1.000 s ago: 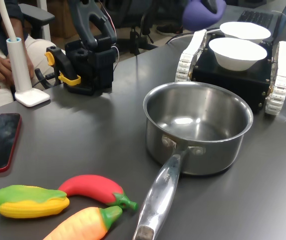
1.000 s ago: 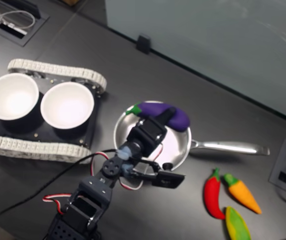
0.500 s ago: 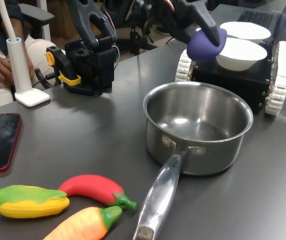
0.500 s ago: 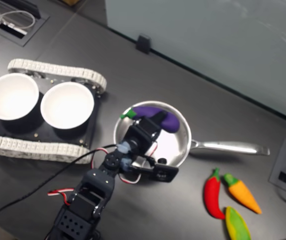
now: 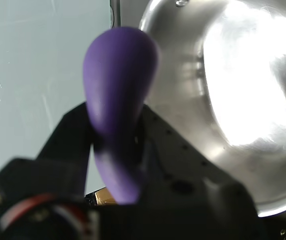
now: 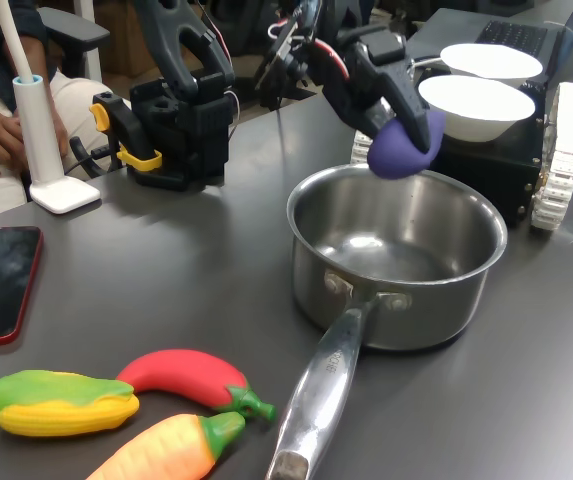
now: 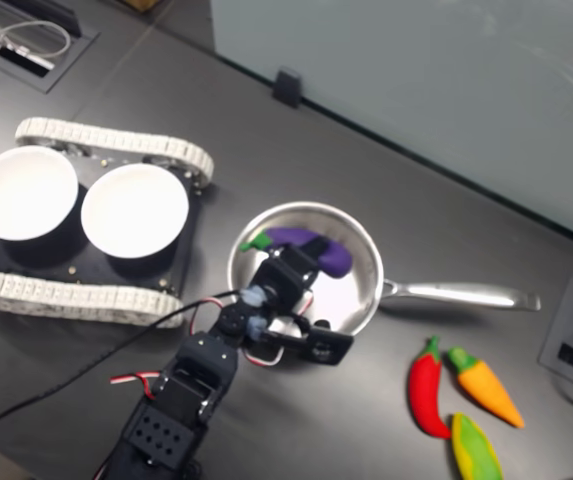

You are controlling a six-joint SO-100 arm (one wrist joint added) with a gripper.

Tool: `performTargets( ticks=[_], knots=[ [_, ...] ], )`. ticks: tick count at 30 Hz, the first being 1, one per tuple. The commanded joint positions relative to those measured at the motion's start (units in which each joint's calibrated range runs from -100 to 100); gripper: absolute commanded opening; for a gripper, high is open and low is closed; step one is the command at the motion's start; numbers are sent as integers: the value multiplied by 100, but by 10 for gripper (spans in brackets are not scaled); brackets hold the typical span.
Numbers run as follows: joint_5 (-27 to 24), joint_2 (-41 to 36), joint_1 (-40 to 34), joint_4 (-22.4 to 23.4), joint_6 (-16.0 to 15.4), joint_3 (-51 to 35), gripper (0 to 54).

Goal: Pick up the brinjal and place them in the pan

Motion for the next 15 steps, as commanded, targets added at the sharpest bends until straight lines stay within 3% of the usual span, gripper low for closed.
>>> performTargets(
  ticks=[1, 15],
  knots=[
    [83, -334, -22, -616, 98, 157, 0],
    [83, -343, 185, -812, 90, 584, 0]
  ],
)
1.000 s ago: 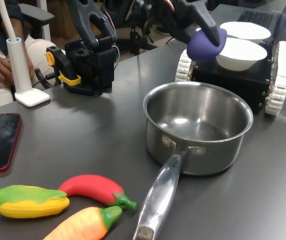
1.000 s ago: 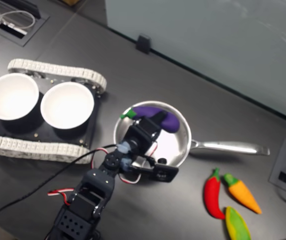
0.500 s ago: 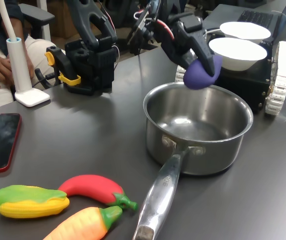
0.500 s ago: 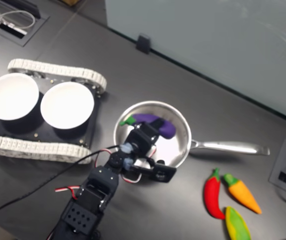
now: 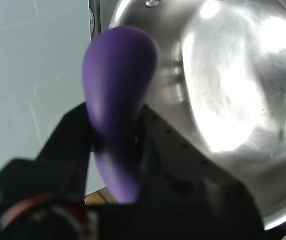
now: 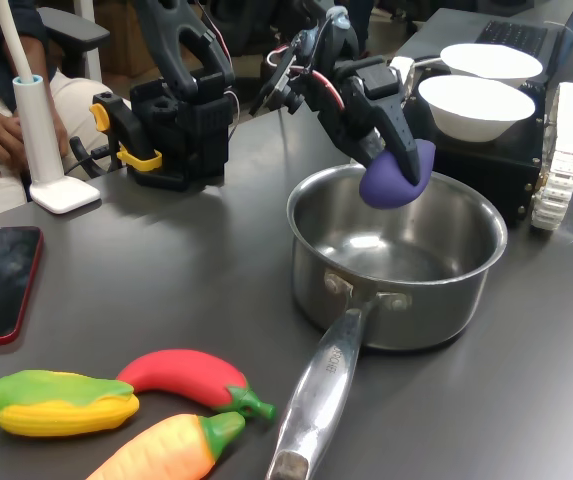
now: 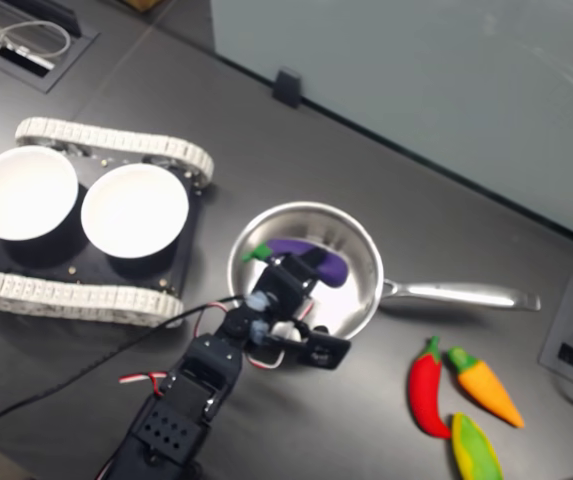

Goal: Pick up the brinjal and place them in the pan

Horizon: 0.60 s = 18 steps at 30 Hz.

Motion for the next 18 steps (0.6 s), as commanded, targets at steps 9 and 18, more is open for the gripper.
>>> performTargets(
  ticks=[9, 18],
  knots=[
    [117, -343, 129, -149, 90, -203, 74],
    [254, -410, 117, -12, 65, -40, 228]
  ],
)
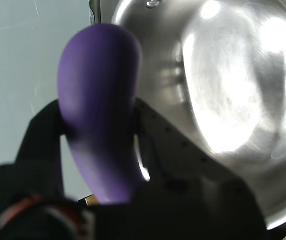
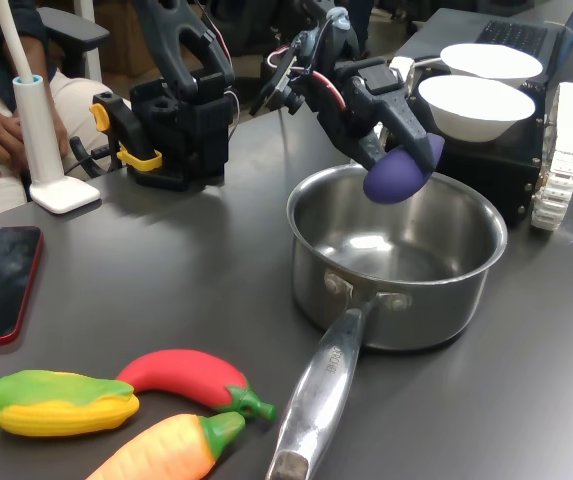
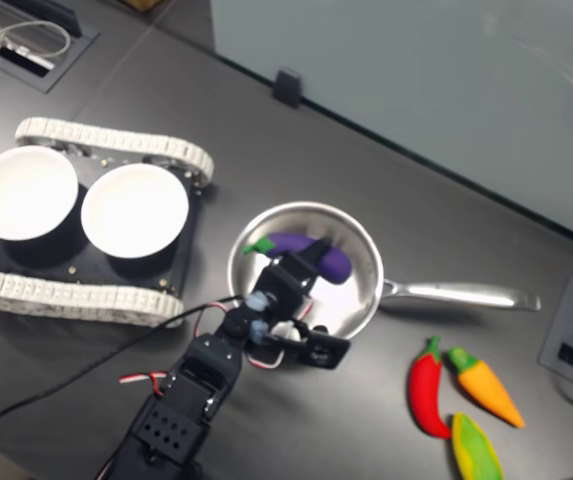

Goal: Pick up the brinjal and place them in the pan

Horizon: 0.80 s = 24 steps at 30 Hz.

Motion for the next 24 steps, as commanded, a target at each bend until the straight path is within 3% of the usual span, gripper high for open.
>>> performTargets(
  ticks=[1, 11, 19, 24],
  knots=[
    [122, -427, 61, 39, 56, -12, 238],
    [293, -638, -237, 346, 6, 206, 275],
    [298, -773, -363, 687, -78, 142, 412],
    [264, -823, -409, 696, -78, 151, 449]
  ],
)
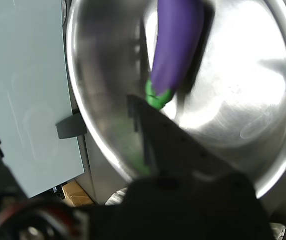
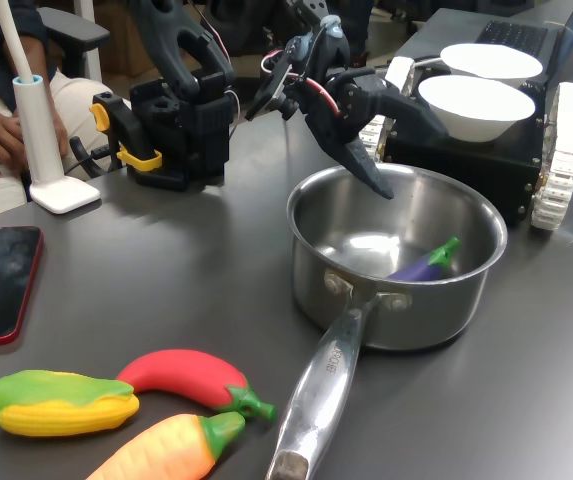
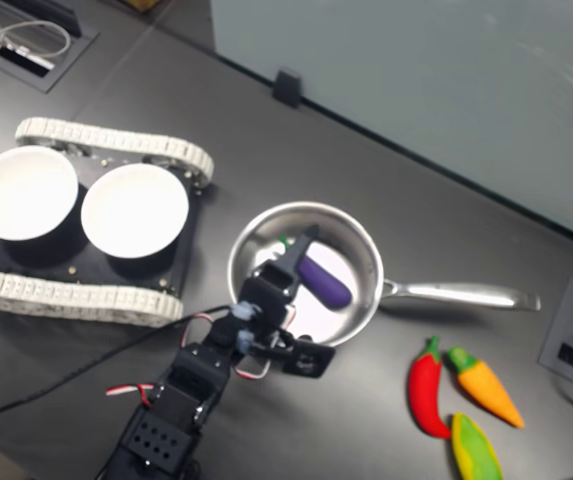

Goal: Pick up the brinjal and place them in the pan

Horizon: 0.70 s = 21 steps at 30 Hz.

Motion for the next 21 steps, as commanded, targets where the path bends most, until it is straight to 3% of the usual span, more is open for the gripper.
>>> performTargets(
  ticks=[1, 4, 8, 16, 19, 21],
  knots=[
    [-44, -344, -46, 33, -60, -220, 465],
    [-59, -369, -46, 33, -60, -211, 482],
    [-5, -487, 11, 16, -60, -238, 450],
    [166, -951, 217, -1, -60, -456, 92],
    [98, -1153, 229, -138, -60, -302, 1],
    [29, -1288, 172, -138, -60, -256, 0]
  ],
)
